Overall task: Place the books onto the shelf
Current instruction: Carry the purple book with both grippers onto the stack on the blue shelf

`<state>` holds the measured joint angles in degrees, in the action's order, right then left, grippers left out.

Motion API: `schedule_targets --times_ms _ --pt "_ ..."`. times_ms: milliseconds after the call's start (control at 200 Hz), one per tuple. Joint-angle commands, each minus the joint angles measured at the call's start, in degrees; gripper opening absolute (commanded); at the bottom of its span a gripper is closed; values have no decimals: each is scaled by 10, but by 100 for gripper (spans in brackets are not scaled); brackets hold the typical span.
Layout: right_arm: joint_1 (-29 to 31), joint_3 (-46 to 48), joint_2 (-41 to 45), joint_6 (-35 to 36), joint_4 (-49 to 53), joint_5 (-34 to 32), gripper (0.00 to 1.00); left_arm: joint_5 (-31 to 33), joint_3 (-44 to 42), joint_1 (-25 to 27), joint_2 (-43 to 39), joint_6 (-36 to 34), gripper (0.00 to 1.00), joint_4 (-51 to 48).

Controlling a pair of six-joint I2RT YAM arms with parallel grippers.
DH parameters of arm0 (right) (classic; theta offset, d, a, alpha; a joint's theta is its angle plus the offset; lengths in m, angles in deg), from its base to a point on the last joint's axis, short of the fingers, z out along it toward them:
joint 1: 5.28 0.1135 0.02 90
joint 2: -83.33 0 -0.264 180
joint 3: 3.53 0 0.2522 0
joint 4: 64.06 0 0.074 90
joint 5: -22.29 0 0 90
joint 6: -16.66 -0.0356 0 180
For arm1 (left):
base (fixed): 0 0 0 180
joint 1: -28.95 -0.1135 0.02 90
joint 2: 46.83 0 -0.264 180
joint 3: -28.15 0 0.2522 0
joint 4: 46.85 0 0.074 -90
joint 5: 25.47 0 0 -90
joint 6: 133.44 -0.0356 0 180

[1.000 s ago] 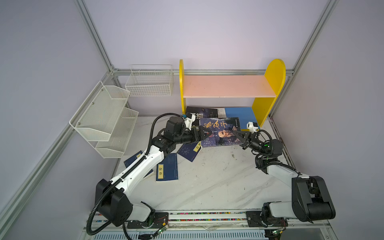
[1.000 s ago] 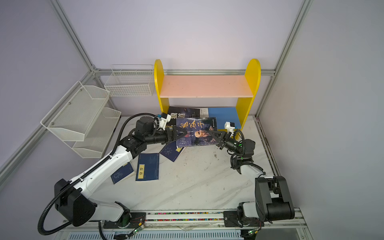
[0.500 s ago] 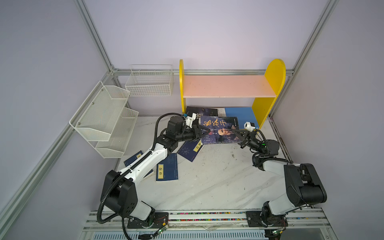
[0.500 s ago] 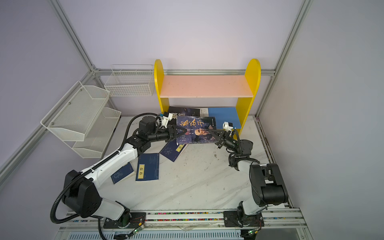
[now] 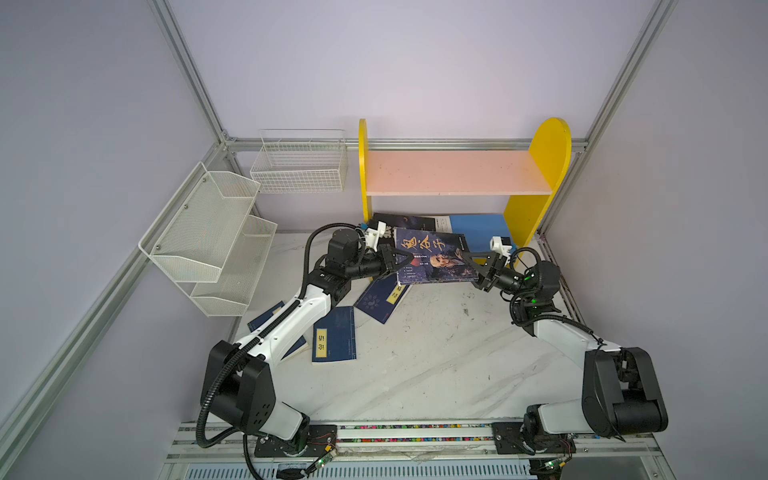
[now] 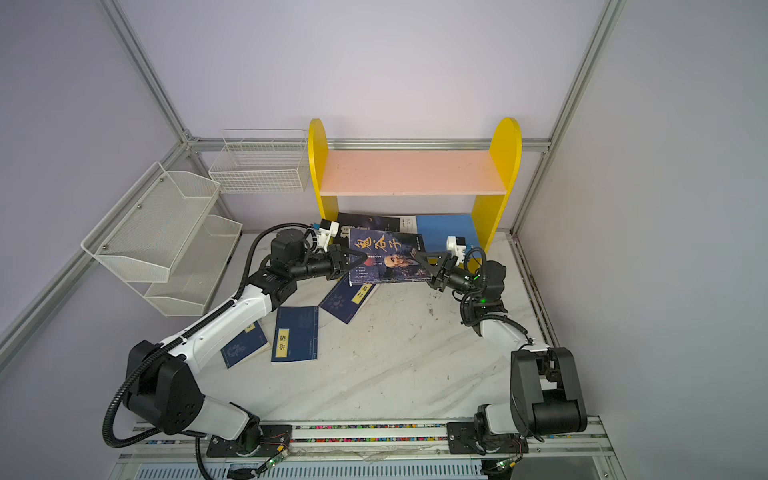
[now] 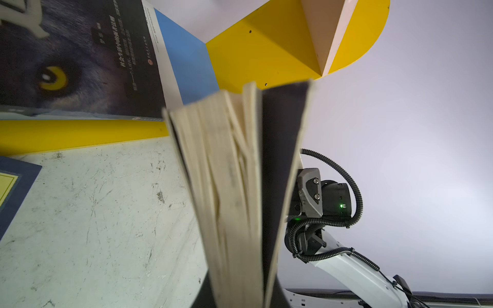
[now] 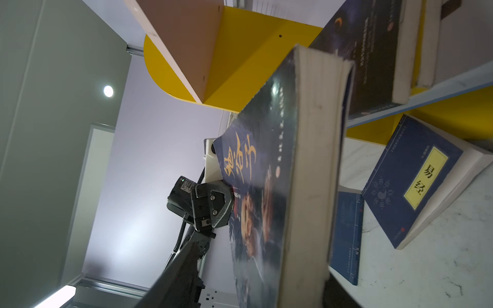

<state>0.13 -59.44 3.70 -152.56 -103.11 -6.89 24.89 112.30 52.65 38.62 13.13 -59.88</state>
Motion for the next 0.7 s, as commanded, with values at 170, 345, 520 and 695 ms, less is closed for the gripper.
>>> schedule_targets --times_ms 170,345,520,695 --pt "-1 7 1 41 50 15 43 -51 36 -18 2 -13 0 34" --pt "-1 -2 2 52 76 24 34 -44 39 -19 0 -19 0 25" --pt "-1 -32 6 110 163 -14 17 -37 53 -22 3 -22 12 18" --pt "-1 -77 1 127 189 -77 8 29 76 -44 -23 -56 81 -70"
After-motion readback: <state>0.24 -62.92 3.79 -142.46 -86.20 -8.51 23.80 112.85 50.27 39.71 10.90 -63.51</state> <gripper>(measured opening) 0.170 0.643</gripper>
